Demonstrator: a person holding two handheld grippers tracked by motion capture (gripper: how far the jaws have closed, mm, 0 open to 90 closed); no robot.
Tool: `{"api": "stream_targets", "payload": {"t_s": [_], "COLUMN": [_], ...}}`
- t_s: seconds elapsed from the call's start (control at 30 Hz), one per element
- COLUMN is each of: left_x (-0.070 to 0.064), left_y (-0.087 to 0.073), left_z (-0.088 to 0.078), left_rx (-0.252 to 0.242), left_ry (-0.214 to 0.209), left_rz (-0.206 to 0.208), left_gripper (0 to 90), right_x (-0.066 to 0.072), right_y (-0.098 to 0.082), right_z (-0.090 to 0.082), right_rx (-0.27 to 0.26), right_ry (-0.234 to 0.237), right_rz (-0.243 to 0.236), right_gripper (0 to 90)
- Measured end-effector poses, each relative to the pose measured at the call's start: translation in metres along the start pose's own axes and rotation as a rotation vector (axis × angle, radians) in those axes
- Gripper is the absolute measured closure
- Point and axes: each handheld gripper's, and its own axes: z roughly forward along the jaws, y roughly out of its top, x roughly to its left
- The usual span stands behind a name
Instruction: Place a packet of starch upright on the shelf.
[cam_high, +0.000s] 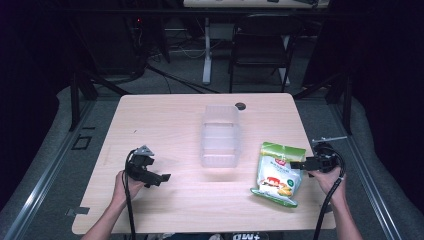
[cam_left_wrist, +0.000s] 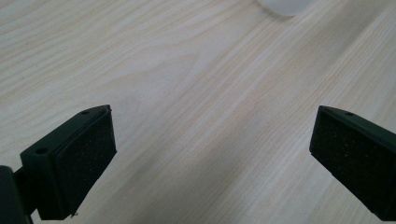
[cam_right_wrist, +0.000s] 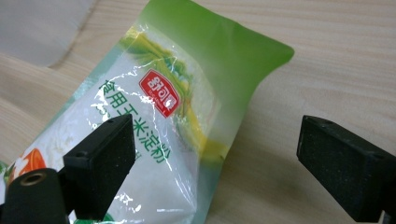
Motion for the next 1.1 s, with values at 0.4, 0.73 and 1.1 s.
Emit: {"api": "stream_targets", "payload": {"t_s": [0.4, 0.73, 1.1], "left_x": [-0.001, -0.001, 0.0], "left_y": [0.0, 0.001, 0.0], "left_z": [0.0, 0.0, -0.001], "left_rx": [0.005, 0.006, 0.01], "left_ry": [-0.005, 0.001, -0.001], "left_rz": [0.004, 0.008, 0.011], "left_gripper": [0.3, 0.4, 0.4], "right_x": [0.002, 0.009, 0.022], "right_y": [0.005, 0.003, 0.003], "right_z": [0.017, 0.02, 0.019], "right_rx": [0.027, 0.058, 0.069], "right_ry": [0.048, 0.061, 0.049], "right_rz": [0.011, -0.021, -0.064], "right_gripper": [37.4, 72.4, 90.0]}}
